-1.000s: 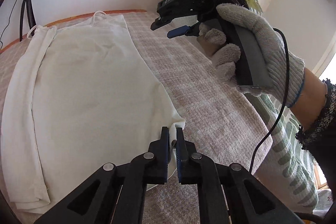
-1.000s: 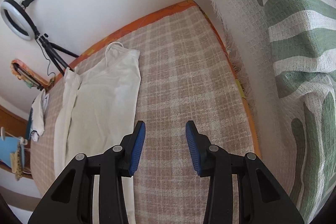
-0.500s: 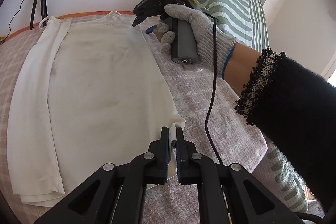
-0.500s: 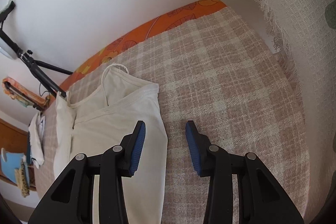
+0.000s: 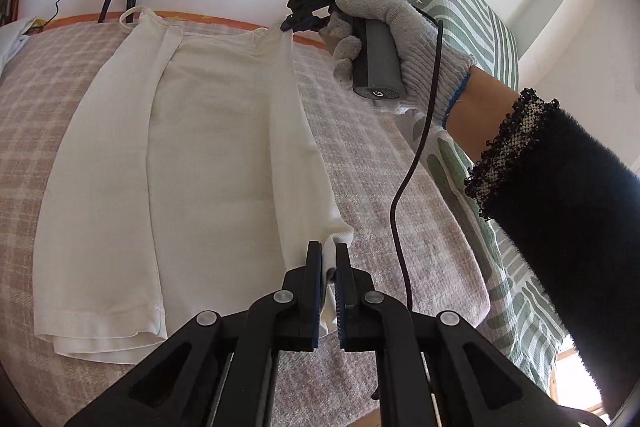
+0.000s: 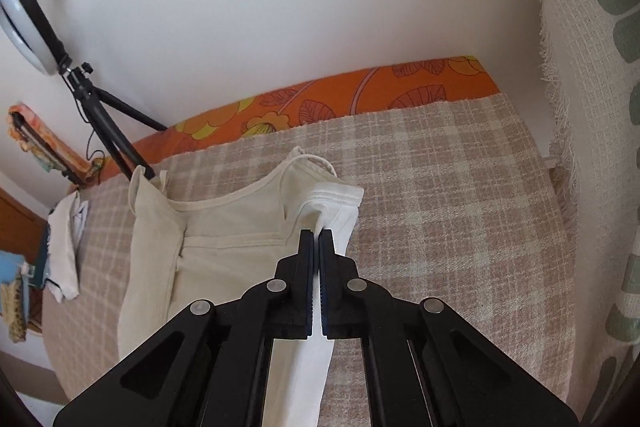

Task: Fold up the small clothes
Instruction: 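Grasp the other side edge with both tools and fold it inward, then open both tools and move them to the camisole hem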

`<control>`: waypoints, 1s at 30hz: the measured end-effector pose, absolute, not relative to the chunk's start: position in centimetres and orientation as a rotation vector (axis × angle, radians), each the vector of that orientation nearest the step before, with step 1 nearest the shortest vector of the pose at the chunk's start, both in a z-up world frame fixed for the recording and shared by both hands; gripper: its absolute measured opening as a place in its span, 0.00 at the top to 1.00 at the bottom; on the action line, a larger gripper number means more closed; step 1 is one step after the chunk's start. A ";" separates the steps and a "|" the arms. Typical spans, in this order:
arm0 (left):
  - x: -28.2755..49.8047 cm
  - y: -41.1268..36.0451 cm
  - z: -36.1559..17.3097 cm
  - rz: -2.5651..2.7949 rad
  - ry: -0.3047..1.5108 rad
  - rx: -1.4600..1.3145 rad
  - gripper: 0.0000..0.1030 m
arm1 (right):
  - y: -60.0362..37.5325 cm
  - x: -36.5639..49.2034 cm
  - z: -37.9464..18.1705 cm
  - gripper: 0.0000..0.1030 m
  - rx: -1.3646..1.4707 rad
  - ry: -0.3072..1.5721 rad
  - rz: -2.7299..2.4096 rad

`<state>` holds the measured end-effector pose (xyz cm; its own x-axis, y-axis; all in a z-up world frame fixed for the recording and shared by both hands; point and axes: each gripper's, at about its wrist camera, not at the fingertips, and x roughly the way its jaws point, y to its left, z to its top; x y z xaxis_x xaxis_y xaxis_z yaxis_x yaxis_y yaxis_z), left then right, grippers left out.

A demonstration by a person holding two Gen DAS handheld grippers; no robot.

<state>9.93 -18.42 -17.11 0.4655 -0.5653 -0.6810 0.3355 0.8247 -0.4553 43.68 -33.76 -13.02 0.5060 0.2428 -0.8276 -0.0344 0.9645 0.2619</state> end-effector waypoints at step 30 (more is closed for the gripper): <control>8.1 -1.7 -17.2 -0.373 0.964 -0.309 0.58 | -30.7 28.2 -11.7 0.84 0.156 1.109 0.310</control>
